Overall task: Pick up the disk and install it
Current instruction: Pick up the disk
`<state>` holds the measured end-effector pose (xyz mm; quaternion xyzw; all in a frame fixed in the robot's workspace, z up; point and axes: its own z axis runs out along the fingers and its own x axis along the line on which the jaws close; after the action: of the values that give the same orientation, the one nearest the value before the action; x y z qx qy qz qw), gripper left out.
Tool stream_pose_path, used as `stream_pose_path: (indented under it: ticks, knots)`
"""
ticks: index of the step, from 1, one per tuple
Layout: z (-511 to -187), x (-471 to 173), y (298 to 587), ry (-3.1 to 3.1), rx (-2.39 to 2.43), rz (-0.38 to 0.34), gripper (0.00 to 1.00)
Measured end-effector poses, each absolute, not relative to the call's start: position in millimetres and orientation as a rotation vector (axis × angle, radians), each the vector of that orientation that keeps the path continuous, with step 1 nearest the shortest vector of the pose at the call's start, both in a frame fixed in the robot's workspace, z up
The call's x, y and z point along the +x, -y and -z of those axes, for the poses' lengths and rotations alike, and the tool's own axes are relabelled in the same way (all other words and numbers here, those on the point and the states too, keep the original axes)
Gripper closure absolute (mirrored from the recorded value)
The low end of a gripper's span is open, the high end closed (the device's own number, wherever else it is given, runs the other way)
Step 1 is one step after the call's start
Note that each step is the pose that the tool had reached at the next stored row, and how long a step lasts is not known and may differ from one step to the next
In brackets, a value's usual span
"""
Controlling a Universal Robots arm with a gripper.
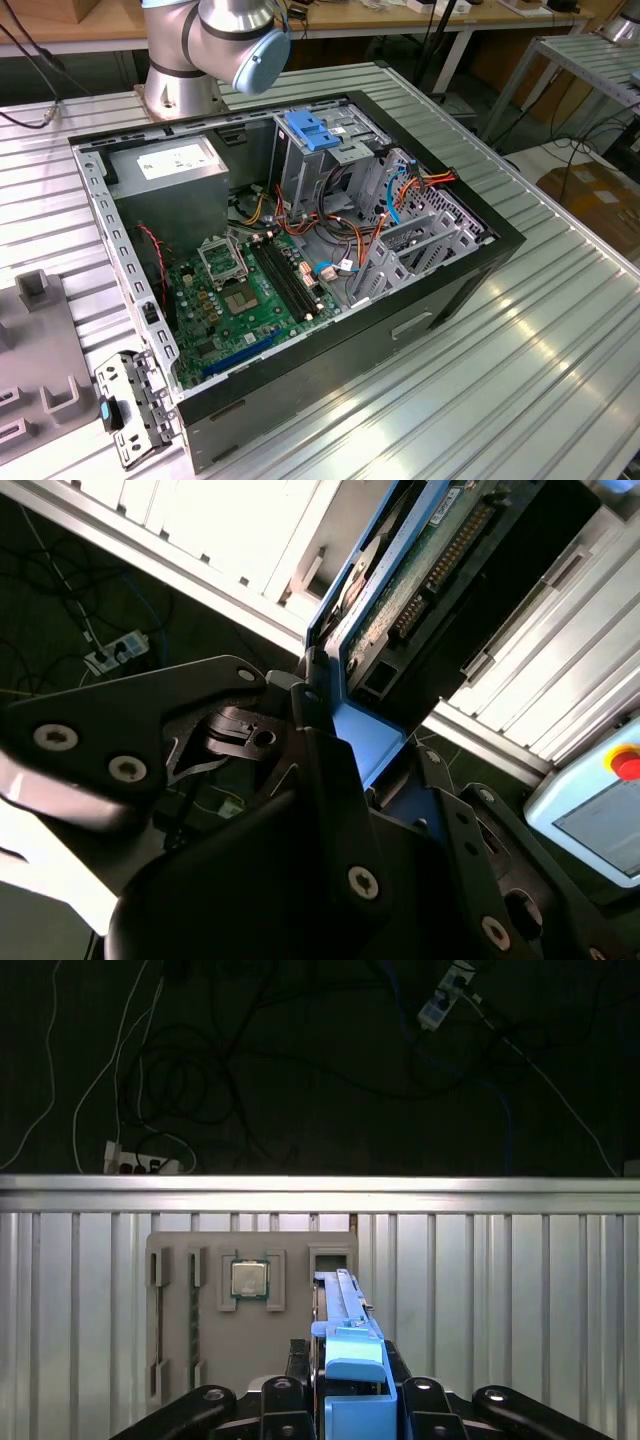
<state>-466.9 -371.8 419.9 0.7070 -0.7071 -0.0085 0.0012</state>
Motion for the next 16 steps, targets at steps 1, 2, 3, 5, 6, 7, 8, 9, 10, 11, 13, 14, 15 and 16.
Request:
stream_pose_path:
  ticks: [1, 2, 3, 5, 6, 7, 8, 9, 10, 11, 13, 14, 15, 16]
  knots:
    - [-420.7, -466.8, 371.8, 2.22, 2.219, 0.027, 0.63]
    - [-421.5, -466.8, 371.8, 2.219, 2.219, 0.028, 0.63]
    - [-422.3, -466.8, 371.8, 2.219, 2.219, 0.028, 0.63]
    - [-424.8, -466.6, 371.8, 2.219, 2.219, 0.029, 0.63]
    - [-425.7, -466.6, 371.8, 2.219, 2.218, 0.03, 0.63]
    - [-426.5, -466.6, 371.8, 2.218, 2.218, 0.03, 0.63]
    - [-427.5, -466.5, 371.8, 2.218, 2.218, 0.03, 0.63]
    - [-428.3, -466.5, 371.8, 2.218, 2.218, 0.031, 0.63]
    - [-429.6, -466.5, 371.8, 2.218, 2.217, 0.031, 0.63]
    - [-430.8, -466.4, 371.8, 2.217, 2.217, 0.032, 0.63]
    - [-432.5, -466.3, 371.8, 2.217, 2.217, 0.033, 0.63]
    - [-433.6, -466.3, 371.8, 2.217, 2.216, 0.034, 0.63]
    - [-434.6, -466.2, 371.8, 2.216, 2.216, 0.034, 0.63]
    - [-435.4, -466.1, 371.8, 2.216, 2.216, 0.035, 0.63]
